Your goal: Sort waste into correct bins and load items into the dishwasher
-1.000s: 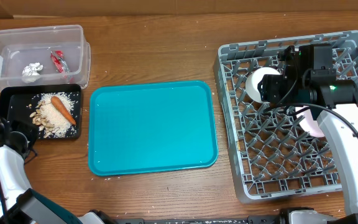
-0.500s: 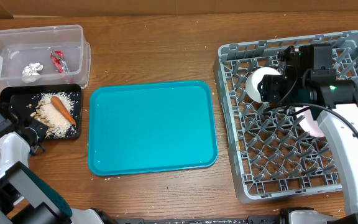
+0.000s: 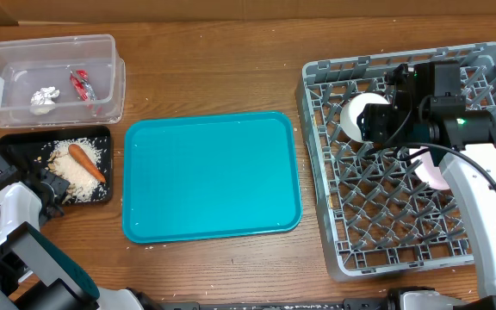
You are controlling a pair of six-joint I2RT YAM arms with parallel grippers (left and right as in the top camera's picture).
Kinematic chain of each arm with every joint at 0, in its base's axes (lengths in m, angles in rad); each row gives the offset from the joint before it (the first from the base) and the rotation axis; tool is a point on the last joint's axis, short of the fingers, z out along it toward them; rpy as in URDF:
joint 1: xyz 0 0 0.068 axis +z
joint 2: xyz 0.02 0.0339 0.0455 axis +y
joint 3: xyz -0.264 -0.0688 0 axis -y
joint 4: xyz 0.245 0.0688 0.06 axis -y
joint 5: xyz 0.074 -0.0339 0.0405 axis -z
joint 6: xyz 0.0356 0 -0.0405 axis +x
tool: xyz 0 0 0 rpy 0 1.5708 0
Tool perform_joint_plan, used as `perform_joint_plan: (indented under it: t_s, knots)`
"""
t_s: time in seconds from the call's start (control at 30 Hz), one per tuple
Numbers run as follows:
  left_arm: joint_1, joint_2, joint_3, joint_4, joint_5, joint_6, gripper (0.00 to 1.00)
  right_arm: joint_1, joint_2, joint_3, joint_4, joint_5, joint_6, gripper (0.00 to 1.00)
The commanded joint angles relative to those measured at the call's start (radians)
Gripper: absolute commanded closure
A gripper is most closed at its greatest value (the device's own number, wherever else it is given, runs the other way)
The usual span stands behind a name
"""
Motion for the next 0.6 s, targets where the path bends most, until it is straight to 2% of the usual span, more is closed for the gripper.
perform_joint_plan:
  t_s: [0.0, 0.2, 0.27, 0.37, 0.43, 0.57]
  knots:
    - [-0.004, 0.012, 0.029, 0.006, -0.023, 0.000, 0.74, 0.003, -0.003, 0.027, 0.006, 0.003, -0.003, 0.35]
    - [-0.011, -0.007, 0.174, -0.084, -0.013, 0.005, 0.58, 0.003, -0.003, 0.027, 0.010, 0.003, -0.003, 0.34]
    - [-0.024, -0.014, 0.248, -0.140, -0.009, 0.010, 0.55, 0.003, -0.003, 0.027, 0.009, 0.002, -0.003, 0.30]
    - [-0.063, -0.023, 0.362, -0.240, 0.031, 0.041, 0.48, 0.003, -0.003, 0.027, 0.008, -0.009, -0.003, 0.15]
    - [-0.111, -0.026, 0.425, -0.302, 0.042, 0.071, 0.44, 0.003, -0.003, 0.027, 0.018, -0.013, -0.003, 0.08]
    - [-0.261, -0.027, 0.491, -0.395, 0.042, 0.146, 0.32, 0.003, -0.002, 0.027, 0.075, -0.012, -0.003, 0.04]
